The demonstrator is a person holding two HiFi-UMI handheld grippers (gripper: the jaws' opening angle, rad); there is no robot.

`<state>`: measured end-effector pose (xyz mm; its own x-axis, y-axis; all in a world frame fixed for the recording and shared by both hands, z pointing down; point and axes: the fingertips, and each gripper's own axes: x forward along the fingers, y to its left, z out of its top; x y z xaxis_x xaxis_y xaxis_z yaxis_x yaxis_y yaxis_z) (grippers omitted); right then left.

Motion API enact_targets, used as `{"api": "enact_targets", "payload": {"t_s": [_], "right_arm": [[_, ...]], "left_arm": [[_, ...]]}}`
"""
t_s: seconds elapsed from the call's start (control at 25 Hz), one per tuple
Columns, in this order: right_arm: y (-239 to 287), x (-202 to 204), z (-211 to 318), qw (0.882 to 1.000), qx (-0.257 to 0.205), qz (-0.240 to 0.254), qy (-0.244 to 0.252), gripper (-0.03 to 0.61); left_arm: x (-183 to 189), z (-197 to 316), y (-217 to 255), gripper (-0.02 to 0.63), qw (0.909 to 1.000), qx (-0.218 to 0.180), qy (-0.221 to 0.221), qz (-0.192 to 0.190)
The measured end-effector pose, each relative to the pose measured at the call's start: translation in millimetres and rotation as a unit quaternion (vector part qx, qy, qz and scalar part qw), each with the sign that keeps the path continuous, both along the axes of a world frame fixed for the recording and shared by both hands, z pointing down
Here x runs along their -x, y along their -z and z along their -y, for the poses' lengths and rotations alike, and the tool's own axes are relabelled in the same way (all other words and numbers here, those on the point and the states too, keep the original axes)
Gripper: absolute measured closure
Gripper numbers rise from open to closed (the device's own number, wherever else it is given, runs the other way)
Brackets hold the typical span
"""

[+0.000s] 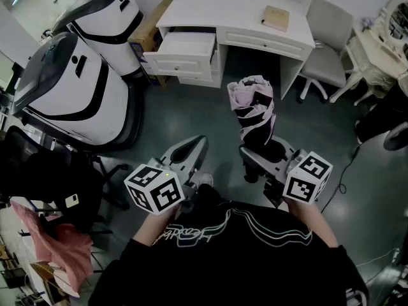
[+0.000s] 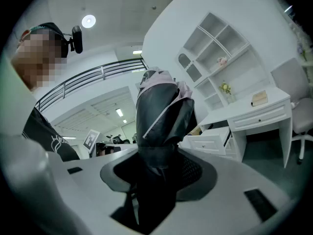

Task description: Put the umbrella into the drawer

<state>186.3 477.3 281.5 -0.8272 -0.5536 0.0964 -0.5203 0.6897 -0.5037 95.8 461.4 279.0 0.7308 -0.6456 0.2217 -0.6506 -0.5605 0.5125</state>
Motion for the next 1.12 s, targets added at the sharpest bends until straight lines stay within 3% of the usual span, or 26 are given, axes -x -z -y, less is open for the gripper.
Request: {"api": "enact_targets", "payload": {"t_s": [0.44,0.72,1.12], "right_arm": [[-22.1,-5.8,15.7,1.0,0.004,-0.008,0.0,0.364],[-19.5,39.3,108.4,0.999,0.041,0.012,-0.007,0.364],[-28.6,106.4,203.2,0.998,0.06,0.018,-0.016,0.363]], "left_arm": [[-11.9,17.2,-18.0,0.594,0.9999,0.01,-0.01,0.009],[34.2,107.3,-21.2,0.594,0.9993,0.035,-0.013,0.005],[103.7,204.6,-24.4,0.594,0.9992,0.036,-0.019,0.0]]}}
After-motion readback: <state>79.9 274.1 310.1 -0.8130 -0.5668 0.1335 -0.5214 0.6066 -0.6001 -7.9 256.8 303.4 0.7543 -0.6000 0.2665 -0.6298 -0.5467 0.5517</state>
